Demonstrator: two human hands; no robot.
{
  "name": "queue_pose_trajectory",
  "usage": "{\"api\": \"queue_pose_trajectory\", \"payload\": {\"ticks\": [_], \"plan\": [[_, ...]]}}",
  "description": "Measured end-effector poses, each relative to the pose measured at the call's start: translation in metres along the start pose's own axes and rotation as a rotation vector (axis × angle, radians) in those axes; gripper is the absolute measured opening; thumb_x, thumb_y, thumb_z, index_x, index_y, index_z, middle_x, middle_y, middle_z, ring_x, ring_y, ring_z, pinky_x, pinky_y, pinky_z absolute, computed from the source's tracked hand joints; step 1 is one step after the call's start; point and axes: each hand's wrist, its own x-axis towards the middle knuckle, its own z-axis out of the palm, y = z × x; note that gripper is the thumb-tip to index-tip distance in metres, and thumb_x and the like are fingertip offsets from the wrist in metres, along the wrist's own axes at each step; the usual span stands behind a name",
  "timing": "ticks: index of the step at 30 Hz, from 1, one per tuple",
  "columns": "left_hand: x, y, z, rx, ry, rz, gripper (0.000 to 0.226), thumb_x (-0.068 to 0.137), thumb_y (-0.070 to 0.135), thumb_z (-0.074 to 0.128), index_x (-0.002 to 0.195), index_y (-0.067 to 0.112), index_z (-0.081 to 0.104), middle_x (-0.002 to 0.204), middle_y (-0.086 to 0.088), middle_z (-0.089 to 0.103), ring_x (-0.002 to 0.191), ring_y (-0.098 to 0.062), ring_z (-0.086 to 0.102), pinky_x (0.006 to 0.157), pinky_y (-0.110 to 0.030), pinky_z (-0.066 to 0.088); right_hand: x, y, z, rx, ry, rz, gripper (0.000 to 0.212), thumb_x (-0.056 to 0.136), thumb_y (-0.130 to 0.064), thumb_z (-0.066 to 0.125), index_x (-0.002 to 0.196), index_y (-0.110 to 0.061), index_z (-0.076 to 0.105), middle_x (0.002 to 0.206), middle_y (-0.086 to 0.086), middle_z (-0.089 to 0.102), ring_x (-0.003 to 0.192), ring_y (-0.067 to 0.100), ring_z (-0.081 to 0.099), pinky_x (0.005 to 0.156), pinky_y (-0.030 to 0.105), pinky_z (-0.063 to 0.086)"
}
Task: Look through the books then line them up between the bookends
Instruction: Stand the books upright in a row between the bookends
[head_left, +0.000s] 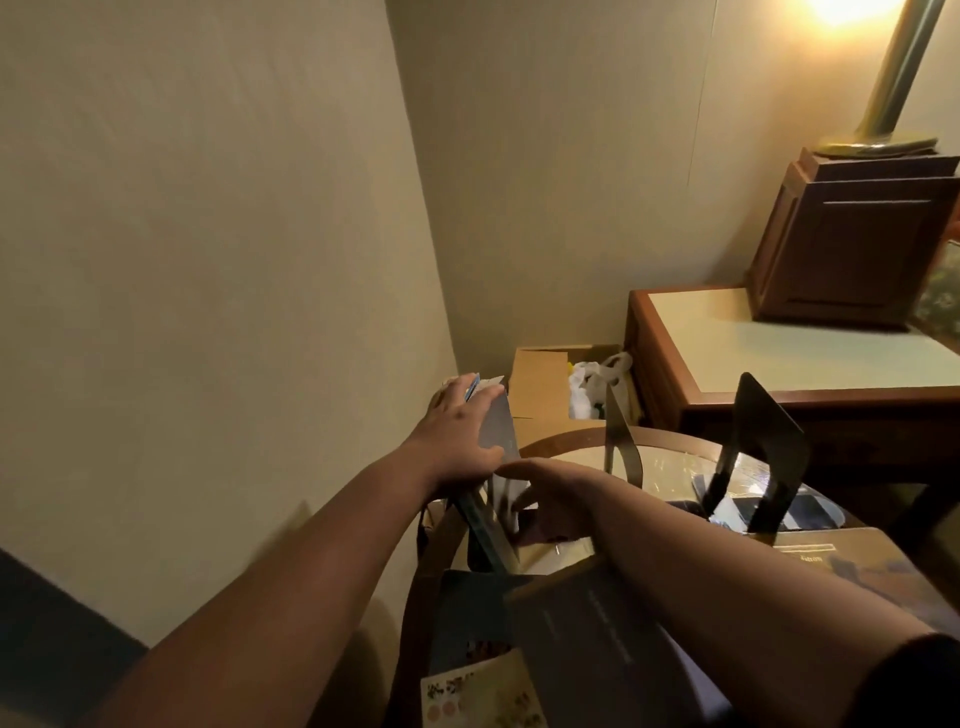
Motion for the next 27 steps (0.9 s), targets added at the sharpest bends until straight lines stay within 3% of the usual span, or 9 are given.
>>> {"api": "queue_pose_trajectory", "payload": {"ticks": [2,5,8,11,16,19,22,24,27], "plan": [[0.002,-0.001,0.000,0.014,-0.007,-0.018,0.085,0.085,0.034,0.064,0.156,0.026,0.016,0.164,-0.001,0.001,0.150,-0.027,0.001,0.119,-0.046,0.022,0.004,-0.001,-0.001,-0.011,-0.017,-0.024,0.066,0.090,-0.048,0.064,0.144,-0.021,0.038,0.139,0.018,0.043,0.122,0.042,0.053,0.103,0.049,0.050],[0.004,0.000,0.003,0.047,-0.005,-0.024,0.088,0.084,0.033,0.063,0.157,0.024,0.013,0.165,0.001,0.002,0.152,-0.023,-0.002,0.120,-0.044,0.017,0.003,0.003,0.002,-0.009,-0.018,-0.043,0.063,0.093,-0.048,0.063,0.145,-0.028,0.035,0.139,0.018,0.040,0.113,0.040,0.055,0.098,0.048,0.053],[0.003,0.002,0.005,0.069,0.005,-0.017,0.088,0.084,0.031,0.062,0.157,0.023,0.013,0.165,0.000,0.005,0.152,-0.022,-0.003,0.120,-0.042,0.014,-0.007,0.003,0.006,-0.042,0.016,-0.048,0.063,0.096,-0.048,0.059,0.149,-0.027,0.032,0.148,0.022,0.037,0.116,0.040,0.055,0.092,0.045,0.055],[0.000,0.004,0.006,0.093,0.012,-0.017,0.088,0.083,0.030,0.061,0.157,0.023,0.013,0.165,-0.001,0.005,0.152,-0.022,-0.003,0.121,-0.042,0.014,-0.018,0.004,0.010,-0.133,0.069,-0.073,0.061,0.098,-0.049,0.054,0.149,-0.023,0.034,0.147,0.021,0.042,0.116,0.036,0.058,0.100,0.047,0.052],[-0.006,0.009,0.005,0.099,0.000,-0.025,0.086,0.080,0.028,0.055,0.156,0.026,0.014,0.165,-0.002,0.007,0.152,-0.023,-0.002,0.122,-0.045,0.014,-0.048,0.014,0.011,-0.546,0.281,-0.284,0.063,0.096,-0.047,0.059,0.148,-0.018,0.040,0.135,0.010,0.055,0.115,0.024,0.059,0.093,0.036,0.054],[-0.009,0.013,0.004,0.116,0.007,-0.035,0.085,0.080,0.027,0.054,0.156,0.025,0.015,0.165,-0.003,0.008,0.152,-0.024,-0.001,0.123,-0.044,0.013,-0.087,0.030,0.001,-0.815,0.392,-0.504,0.044,0.098,-0.035,0.060,0.139,-0.019,0.053,0.135,0.003,0.060,0.116,0.017,0.060,0.093,0.031,0.052],[-0.011,0.017,0.003,0.134,0.008,-0.050,0.085,0.079,0.027,0.054,0.156,0.024,0.017,0.165,-0.004,0.009,0.152,-0.025,0.002,0.123,-0.042,0.012,-0.124,0.058,-0.016,-0.960,0.483,-0.682,0.029,0.098,-0.026,0.062,0.126,-0.018,0.063,0.120,0.000,0.066,0.106,0.013,0.062,0.090,0.033,0.057],[-0.011,0.018,0.004,0.142,0.004,-0.058,0.086,0.077,0.030,0.053,0.155,0.024,0.018,0.164,-0.004,0.011,0.152,-0.025,0.004,0.123,-0.043,0.014,-0.141,0.079,-0.029,-1.020,0.553,-0.722,0.025,0.094,-0.026,0.066,0.119,-0.021,0.065,0.118,-0.003,0.063,0.107,0.012,0.060,0.089,0.030,0.055],[-0.008,0.018,0.005,0.157,0.009,-0.053,0.088,0.074,0.033,0.053,0.154,0.025,0.019,0.163,-0.005,0.014,0.151,-0.025,0.009,0.121,-0.045,0.019,-0.156,0.106,-0.049,-1.132,0.599,-0.597,0.037,0.088,-0.042,0.071,0.122,-0.033,0.061,0.137,-0.003,0.050,0.125,0.015,0.047,0.097,0.031,0.049]]}}
